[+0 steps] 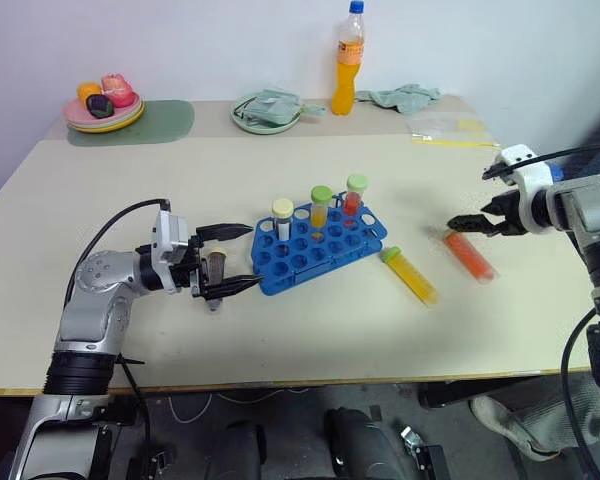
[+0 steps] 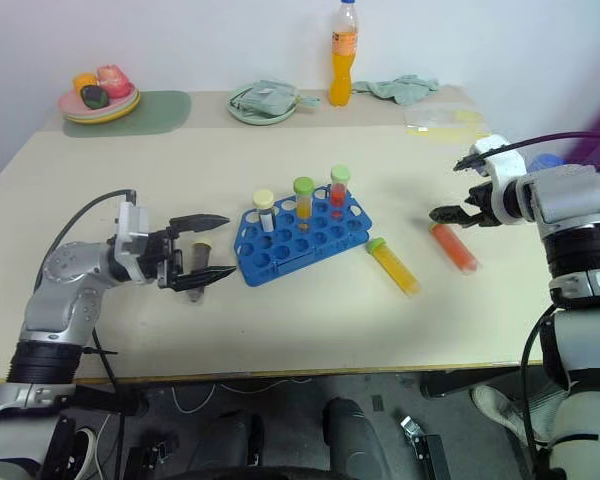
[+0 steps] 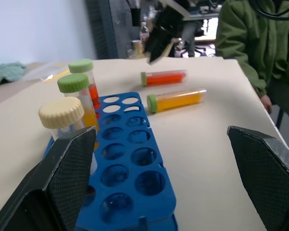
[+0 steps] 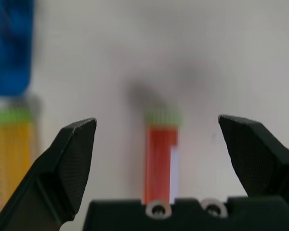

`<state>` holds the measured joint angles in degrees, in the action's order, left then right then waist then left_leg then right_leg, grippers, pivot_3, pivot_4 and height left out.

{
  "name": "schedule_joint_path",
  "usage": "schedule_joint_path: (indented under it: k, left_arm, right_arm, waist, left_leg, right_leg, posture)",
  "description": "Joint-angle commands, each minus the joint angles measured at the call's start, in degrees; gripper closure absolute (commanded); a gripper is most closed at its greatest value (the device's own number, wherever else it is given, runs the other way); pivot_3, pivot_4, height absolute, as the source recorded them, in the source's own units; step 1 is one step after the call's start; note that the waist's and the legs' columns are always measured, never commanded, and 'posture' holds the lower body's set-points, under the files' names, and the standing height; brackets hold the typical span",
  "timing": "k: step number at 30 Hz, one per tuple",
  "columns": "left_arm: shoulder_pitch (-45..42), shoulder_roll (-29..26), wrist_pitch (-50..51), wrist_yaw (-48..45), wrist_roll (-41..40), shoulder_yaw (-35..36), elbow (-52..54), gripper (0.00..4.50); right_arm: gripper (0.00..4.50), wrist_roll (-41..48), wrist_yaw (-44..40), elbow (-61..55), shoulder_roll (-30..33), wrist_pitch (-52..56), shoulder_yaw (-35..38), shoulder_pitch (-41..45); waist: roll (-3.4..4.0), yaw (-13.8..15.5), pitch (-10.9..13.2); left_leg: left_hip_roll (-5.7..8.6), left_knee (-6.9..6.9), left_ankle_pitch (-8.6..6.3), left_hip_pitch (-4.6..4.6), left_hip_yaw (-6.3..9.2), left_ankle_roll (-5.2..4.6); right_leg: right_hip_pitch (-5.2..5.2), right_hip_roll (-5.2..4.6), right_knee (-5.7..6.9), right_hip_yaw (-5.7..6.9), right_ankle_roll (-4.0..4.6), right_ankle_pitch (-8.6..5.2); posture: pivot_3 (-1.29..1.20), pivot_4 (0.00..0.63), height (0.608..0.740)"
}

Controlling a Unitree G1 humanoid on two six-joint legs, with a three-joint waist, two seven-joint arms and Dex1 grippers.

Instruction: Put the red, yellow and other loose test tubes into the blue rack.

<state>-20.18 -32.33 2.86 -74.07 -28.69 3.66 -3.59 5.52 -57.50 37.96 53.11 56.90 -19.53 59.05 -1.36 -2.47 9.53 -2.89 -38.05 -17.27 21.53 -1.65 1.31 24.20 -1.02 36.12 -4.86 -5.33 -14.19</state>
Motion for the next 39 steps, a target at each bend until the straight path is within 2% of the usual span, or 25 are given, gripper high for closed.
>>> schedule_joint_path:
  k: [1, 7, 19, 22, 24, 27, 28, 30, 32, 36, 39]
  left_arm:
    - [2.11, 0.31, -1.4, 1.59, 0.33, 0.02, 4.12, 0.03]
    - [5.24, 0.21, -0.39, 4.8, -0.02, 0.93, 8.2, 0.03]
    - [9.62, -1.43, 1.98, 8.85, -1.63, 2.35, 14.92, 0.03]
    - [9.75, -2.08, 2.81, 9.55, -1.99, 2.44, 15.82, 0.0]
    - [9.5, -2.3, 3.16, 9.84, -2.07, 2.36, 15.99, 0.0]
    - [8.93, -2.44, 3.28, 9.93, -2.08, 2.11, 15.65, 0.0]
    - [8.67, -2.44, 3.21, 9.9, -2.04, 2.01, 15.34, 0.0]
    - [8.39, -2.37, 3.17, 9.85, -2.08, 1.86, 15.06, 0.0]
    - [8.26, -2.29, 3.09, 9.86, -2.11, 1.84, 15.02, 0.0]
    - [8.23, -2.31, 2.85, 9.85, -2.06, 2.0, 14.87, 0.0]
    - [8.15, -2.03, 2.75, 10.18, -2.11, 2.03, 14.6, 0.0]
  right_arm:
    - [0.0, -5.03, -5.43, 7.22, -0.26, 3.26, -5.45, 5.26]
    - [0.0, -10.34, -8.1, 17.77, -4.33, -1.68, -8.48, 8.68]
    - [0.0, -14.54, -3.98, 27.1, -10.89, -9.37, -5.0, 10.81]
    - [0.84, -15.27, -3.03, 27.95, -11.66, -10.68, -4.25, 10.32]
    - [1.76, -15.5, -2.24, 28.51, -11.9, -11.35, -3.56, 10.01]
    - [3.42, -15.99, -1.54, 28.97, -12.01, -12.03, -2.64, 9.97]
    - [3.69, -15.99, -1.55, 29.06, -12.03, -11.88, -2.24, 10.19]
    - [3.69, -16.03, -1.96, 28.81, -11.83, -11.58, -1.63, 10.59]
    - [3.69, -15.12, -5.87, 25.49, -10.53, -11.63, -0.95, 10.76]
    - [3.69, -10.72, -13.43, 10.76, -6.64, -10.9, 2.56, 6.04]
    - [3.69, -5.58, -5.63, -8.29, -5.05, -11.54, 14.63, -2.84]
  waist:
    - [0.01, -0.03, 0.0]
    - [0.03, -0.15, 0.01]
    - [0.05, -0.09, 0.01]
    - [0.06, -0.12, 0.01]
    - [0.06, -0.13, 0.01]
    - [0.06, -0.14, 0.01]
    - [0.06, -0.12, 0.01]
    - [0.06, -0.11, 0.01]
    - [0.07, -0.12, 0.01]
    - [0.17, -0.07, 0.06]
    - [0.16, 0.12, 0.05]
  left_leg:
    - [0.0, 0.0, 0.0, 0.01, 0.0, 0.0]
    - [0.0, -0.01, 0.0, -0.01, 0.0, 0.0]
    - [0.0, -0.01, 0.0, 0.01, -0.01, 0.01]
    - [0.0, -0.01, 0.0, 0.0, -0.01, 0.0]
    - [0.0, -0.01, 0.0, -0.01, -0.01, 0.0]
    - [0.0, -0.01, 0.0, -0.01, -0.01, 0.0]
    - [0.0, -0.01, 0.0, -0.01, -0.01, 0.01]
    - [0.0, -0.01, 0.0, 0.0, -0.01, 0.01]
    - [0.0, -0.01, 0.0, 0.0, -0.01, 0.01]
    - [0.0, 0.01, 0.0, 0.0, -0.01, 0.0]
    - [0.0, 0.04, 0.0, 0.01, 0.05, 0.0]
  right_leg:
    - [0.01, 0.0, 0.01, 0.0, 0.0, 0.0]
    - [0.04, 0.01, 0.04, 0.0, 0.0, 0.01]
    - [0.04, 0.0, 0.04, 0.0, -0.12, 0.07]
    - [0.04, 0.0, 0.04, -0.01, -0.12, 0.08]
    - [0.04, 0.01, 0.05, -0.01, -0.12, 0.08]
    - [0.03, 0.01, 0.04, -0.01, -0.11, 0.07]
    - [0.03, 0.01, 0.04, -0.01, -0.12, 0.08]
    - [0.03, 0.0, 0.04, -0.01, -0.11, 0.07]
    - [0.03, 0.01, 0.04, -0.01, -0.11, 0.08]
    - [0.03, 0.01, 0.04, 0.0, -0.14, 0.09]
    - [0.01, 0.02, 0.02, 0.04, -0.15, 0.09]
  posture:
    - [0.0, 0.15, 0.74]
    - [0.0, 0.15, 0.74]
    - [0.0, 0.15, 0.74]
    - [0.0, 0.15, 0.74]
    - [0.0, 0.15, 0.74]
    - [0.0, 0.15, 0.74]
    - [0.0, 0.15, 0.74]
    - [0.0, 0.15, 0.74]
    - [0.0, 0.15, 0.74]
    - [0.0, 0.15, 0.74]
    - [0.0, 0.15, 0.74]
